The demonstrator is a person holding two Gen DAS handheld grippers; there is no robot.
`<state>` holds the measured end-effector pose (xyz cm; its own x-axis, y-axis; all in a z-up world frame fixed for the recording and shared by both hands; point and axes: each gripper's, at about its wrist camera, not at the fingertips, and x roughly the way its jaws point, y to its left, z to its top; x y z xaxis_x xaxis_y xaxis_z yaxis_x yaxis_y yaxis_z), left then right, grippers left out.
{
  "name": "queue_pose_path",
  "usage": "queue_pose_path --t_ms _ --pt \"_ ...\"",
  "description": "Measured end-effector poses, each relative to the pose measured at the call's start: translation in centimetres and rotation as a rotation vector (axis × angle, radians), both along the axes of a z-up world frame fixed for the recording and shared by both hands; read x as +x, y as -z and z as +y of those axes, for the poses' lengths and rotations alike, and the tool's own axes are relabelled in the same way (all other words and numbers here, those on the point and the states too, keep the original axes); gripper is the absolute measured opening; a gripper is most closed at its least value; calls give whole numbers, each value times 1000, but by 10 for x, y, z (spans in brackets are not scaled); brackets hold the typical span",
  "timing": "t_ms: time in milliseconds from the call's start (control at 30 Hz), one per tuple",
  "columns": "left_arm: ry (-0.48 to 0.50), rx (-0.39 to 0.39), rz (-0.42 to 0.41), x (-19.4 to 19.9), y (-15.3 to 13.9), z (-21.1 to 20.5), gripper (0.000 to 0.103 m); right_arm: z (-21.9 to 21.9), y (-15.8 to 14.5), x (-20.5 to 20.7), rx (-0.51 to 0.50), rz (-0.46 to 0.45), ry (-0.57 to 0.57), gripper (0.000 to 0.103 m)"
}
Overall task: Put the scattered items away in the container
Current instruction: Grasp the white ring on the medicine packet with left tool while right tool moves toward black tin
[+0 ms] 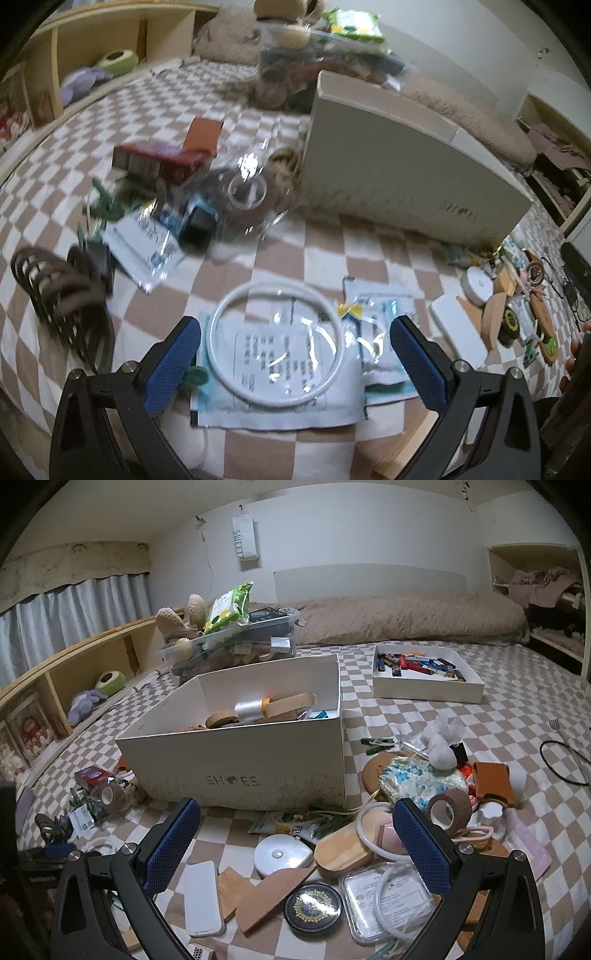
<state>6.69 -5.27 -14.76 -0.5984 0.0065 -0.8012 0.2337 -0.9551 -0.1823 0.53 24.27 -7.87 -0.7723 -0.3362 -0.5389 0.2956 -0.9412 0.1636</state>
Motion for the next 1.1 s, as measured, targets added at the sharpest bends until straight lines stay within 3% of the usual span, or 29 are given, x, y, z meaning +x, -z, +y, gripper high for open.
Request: queue_pose_path --t_ms 467,800,967,1100 --pt "-69 -94 -72 -4 21 0 103 21 5 -7 -62 -52 63 103" --pt "-74 -98 -50 0 22 -1 103 1 23 8 47 -81 6 103" --pt "-36 -109 -40 3 21 7 103 2 34 15 14 -157 -11 103" --pt "-24 -114 -37 0 21 9 102 -6 41 20 47 -190 -20 103"
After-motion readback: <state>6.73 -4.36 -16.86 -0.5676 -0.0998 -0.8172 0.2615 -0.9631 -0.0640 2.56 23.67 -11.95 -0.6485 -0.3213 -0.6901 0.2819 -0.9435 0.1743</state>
